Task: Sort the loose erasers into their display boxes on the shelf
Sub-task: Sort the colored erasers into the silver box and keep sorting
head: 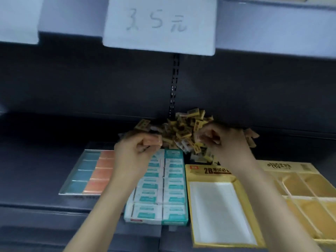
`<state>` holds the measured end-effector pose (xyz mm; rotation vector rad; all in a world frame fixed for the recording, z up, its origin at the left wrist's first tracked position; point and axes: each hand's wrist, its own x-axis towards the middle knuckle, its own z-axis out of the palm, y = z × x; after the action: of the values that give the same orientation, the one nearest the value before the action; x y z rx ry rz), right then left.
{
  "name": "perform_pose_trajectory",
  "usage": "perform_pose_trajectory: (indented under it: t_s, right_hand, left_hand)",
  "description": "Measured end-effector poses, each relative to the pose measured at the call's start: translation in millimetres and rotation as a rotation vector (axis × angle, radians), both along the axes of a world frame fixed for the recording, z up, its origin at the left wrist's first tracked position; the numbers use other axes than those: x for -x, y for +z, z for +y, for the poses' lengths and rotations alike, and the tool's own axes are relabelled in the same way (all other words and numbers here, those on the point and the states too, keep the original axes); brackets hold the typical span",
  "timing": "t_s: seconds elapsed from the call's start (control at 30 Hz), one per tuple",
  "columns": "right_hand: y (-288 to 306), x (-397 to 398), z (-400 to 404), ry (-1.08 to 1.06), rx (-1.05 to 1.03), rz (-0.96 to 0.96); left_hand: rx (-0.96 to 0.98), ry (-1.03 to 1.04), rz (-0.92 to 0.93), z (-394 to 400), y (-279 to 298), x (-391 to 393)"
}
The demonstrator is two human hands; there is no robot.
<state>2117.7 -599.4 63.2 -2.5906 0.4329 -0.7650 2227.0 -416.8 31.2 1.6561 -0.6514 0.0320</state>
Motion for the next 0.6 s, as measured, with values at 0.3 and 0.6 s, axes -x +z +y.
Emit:
perform_pose_trajectory:
  t_s: [0.3, 0.6]
  right_hand:
    - [-29.8, -37.1, 79.1, -0.034, -0.177, -0.056]
    - [-19.5, -69.3, 118.9, 0.056, -0.350, -0.018]
  left_hand:
    - [-0.129, 0.004, 0.105, 71.3, 2.3, -48.6]
    - [-0.258, 0.006, 0.163, 111.4, 22.0, -81.5]
